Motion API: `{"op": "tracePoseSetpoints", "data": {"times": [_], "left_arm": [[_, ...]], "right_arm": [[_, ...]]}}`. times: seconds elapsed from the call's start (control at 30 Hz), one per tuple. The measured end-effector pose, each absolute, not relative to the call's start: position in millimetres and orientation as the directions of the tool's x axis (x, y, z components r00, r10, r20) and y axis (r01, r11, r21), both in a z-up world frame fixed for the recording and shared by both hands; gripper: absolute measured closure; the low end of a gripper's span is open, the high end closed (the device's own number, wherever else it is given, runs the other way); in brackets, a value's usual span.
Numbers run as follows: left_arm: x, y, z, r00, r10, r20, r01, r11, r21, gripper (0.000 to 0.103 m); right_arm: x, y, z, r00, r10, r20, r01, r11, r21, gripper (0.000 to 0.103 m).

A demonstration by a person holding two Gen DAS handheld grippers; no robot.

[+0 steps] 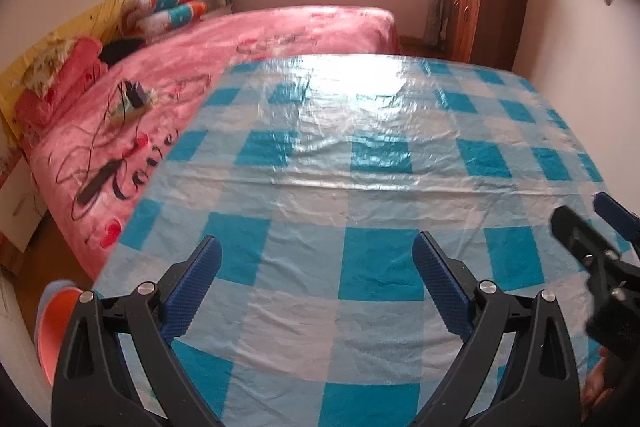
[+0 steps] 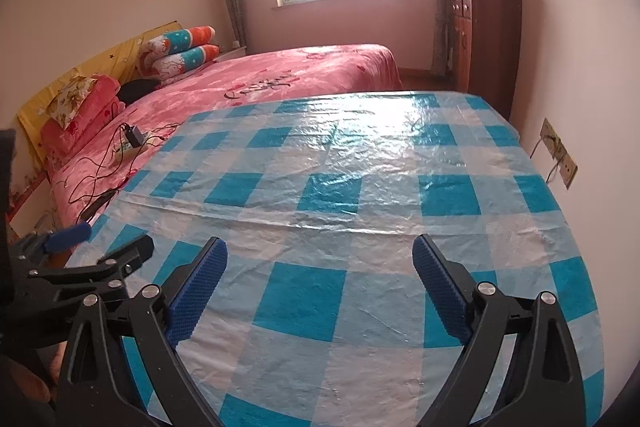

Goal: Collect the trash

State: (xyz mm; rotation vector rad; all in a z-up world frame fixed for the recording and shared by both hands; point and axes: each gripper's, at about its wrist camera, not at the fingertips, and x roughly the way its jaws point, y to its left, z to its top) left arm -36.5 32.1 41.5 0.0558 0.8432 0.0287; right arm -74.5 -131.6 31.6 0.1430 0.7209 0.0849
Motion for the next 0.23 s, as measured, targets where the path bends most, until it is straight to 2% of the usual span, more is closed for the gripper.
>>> {"op": "tracePoseSetpoints", "data": {"times": [0.1, 0.23], "left_arm": [[-23.6, 30.0, 30.6, 0.627, 0.039, -0.778, -0.033, 0.999, 0.024, 0.007], [-8.3, 20.1, 16.6, 0.604, 0.078, -0.794, -0.056, 0.997, 0.055, 0.007]], "right_arm": [[-65.0, -142.7, 24.8, 0.716, 0.103, -0.691, 0.015, 0.987, 0.162, 0.010], [-49.3, -159.0, 7.7, 0.644, 0.041, -0.764, 0.091, 0.987, 0.129, 0.010]]}}
